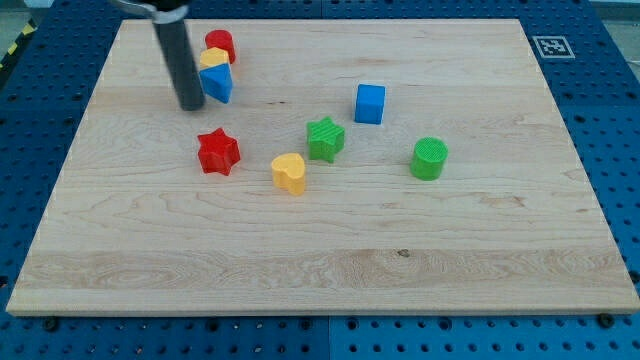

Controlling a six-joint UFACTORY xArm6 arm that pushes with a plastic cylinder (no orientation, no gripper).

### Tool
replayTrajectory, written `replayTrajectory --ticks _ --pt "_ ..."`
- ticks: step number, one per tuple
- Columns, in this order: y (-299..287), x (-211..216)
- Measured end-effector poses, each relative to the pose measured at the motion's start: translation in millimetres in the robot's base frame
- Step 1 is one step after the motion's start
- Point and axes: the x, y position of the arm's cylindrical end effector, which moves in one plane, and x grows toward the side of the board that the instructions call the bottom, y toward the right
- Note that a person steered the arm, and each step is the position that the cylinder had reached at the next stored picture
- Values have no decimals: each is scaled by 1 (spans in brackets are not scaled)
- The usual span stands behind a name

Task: Move the blue triangle to the right side

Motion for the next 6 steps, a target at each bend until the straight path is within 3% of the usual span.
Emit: replayTrajectory --ticks 2,4,6 --pt "5 -12" --pt "45 -12" --pt "34 -38"
